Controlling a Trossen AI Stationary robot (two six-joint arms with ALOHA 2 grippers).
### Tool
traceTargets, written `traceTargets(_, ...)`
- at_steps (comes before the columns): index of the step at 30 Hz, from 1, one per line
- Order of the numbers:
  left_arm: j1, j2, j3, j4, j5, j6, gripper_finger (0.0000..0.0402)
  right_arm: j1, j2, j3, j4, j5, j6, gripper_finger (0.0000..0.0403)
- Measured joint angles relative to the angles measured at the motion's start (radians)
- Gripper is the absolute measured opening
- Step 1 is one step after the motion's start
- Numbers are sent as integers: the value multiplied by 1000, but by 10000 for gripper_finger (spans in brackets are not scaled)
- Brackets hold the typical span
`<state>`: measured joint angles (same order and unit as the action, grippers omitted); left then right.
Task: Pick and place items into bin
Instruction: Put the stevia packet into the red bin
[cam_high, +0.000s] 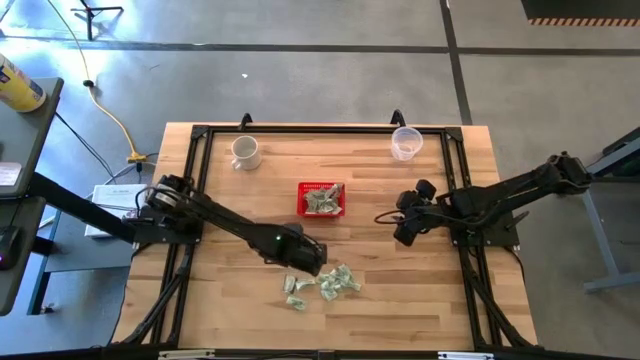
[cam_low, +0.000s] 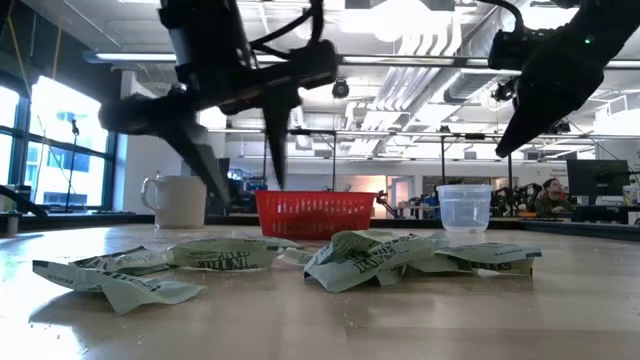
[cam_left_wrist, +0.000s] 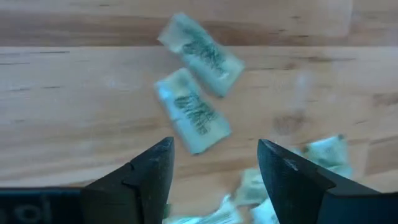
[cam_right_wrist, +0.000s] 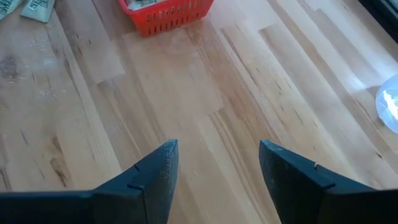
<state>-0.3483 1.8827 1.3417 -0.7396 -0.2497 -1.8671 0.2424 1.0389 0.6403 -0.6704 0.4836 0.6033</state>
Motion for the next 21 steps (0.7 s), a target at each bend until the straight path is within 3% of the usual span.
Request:
traceTargets(16, 9, 114, 4, 41, 53, 57, 261, 0, 0, 0, 6, 23, 18, 216)
traceTargets(21, 16, 116, 2, -53, 1, 70, 224, 0, 0, 0, 9, 27, 18, 216)
